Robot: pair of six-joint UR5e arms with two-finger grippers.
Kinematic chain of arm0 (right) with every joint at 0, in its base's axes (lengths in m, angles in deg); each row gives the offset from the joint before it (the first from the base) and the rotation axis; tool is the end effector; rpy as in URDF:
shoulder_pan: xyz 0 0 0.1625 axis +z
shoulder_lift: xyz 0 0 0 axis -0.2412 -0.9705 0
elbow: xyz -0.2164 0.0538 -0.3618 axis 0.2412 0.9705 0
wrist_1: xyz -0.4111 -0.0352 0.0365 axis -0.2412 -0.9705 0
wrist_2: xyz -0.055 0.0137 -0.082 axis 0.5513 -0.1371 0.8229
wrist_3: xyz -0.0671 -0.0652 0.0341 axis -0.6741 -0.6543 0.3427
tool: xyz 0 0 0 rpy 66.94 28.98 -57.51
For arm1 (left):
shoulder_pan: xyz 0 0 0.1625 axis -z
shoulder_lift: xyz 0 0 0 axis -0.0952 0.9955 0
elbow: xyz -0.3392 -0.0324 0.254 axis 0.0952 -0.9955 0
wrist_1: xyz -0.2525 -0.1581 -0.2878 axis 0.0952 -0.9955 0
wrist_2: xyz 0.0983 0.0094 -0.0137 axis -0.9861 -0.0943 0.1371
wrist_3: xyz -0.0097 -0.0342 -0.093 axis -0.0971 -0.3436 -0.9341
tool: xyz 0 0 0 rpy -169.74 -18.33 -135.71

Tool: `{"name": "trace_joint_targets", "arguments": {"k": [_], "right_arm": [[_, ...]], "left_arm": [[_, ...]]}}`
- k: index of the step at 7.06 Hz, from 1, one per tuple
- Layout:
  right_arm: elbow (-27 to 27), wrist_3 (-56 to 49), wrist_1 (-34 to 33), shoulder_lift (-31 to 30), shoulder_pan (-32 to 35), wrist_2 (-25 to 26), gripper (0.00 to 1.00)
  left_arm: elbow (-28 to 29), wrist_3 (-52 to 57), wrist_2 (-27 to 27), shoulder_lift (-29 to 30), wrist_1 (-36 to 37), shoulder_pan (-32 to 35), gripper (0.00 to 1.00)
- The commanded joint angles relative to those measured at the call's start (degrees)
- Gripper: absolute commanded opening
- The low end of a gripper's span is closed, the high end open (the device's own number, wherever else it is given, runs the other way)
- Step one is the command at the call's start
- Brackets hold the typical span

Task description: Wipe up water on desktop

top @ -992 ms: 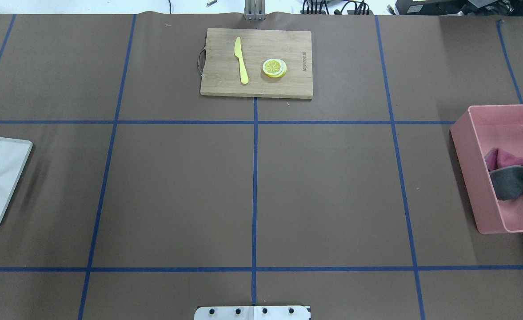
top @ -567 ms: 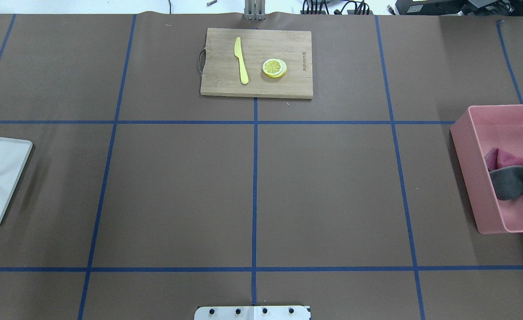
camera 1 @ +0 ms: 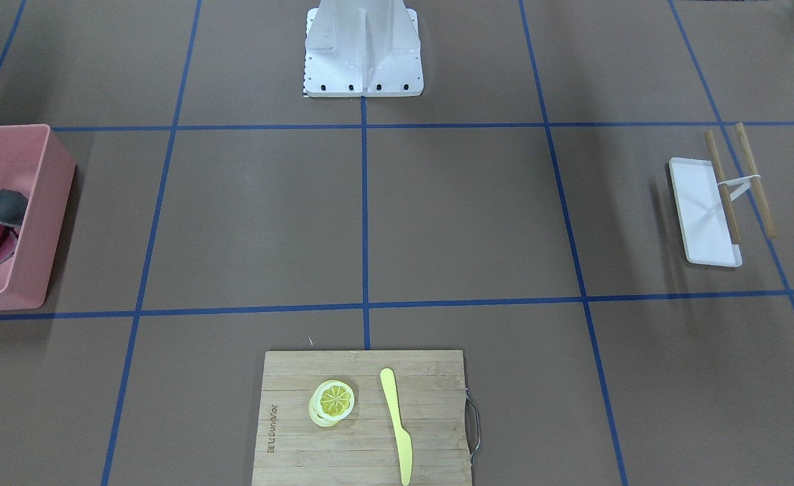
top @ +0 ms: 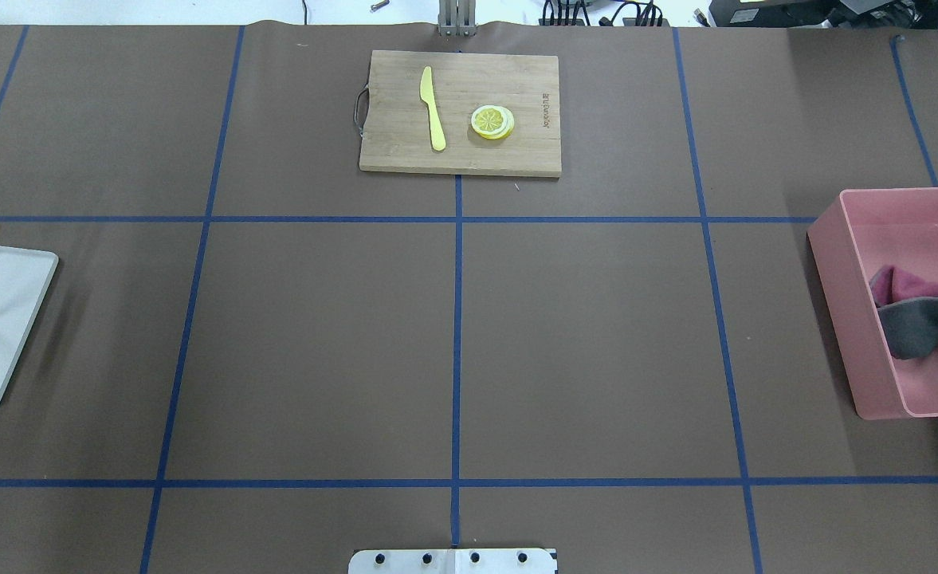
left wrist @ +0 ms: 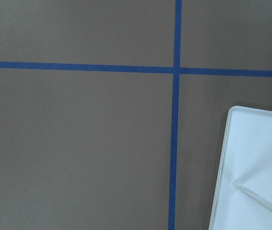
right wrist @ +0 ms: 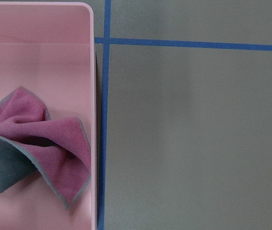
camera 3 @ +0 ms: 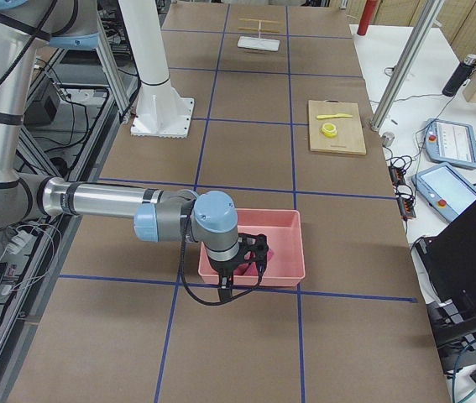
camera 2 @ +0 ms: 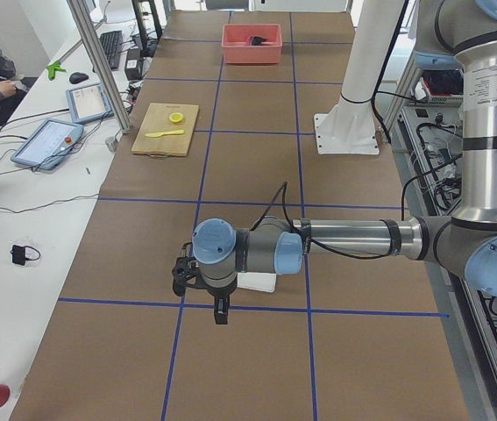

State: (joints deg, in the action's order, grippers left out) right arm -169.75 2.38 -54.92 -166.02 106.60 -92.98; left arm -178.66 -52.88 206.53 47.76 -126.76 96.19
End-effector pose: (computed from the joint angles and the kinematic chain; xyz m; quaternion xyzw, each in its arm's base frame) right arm 0.0861 -0.3644 0.6473 0.0417 -0.3416 0.0105 0.9389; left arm -0.0675 -0.4512 0.6582 0.0041 0.3905 -0.0184 0.9204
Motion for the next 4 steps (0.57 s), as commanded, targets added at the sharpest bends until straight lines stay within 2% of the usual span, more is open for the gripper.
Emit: {"name": "trace_joint_targets", "arguments": {"k": [1, 4], "right_arm": [[-0.1, 0.0, 0.0, 0.0, 0.0, 0.0, 1.00], [-0.4, 0.0, 0.0, 0.0, 0.0, 0.0, 1.00]], "left_arm": [[0.0, 0.0, 0.0, 0.0, 0.1, 0.1, 0.98], [0.2, 0.0, 0.0, 0.0, 0.1, 0.0, 0.98]]}}
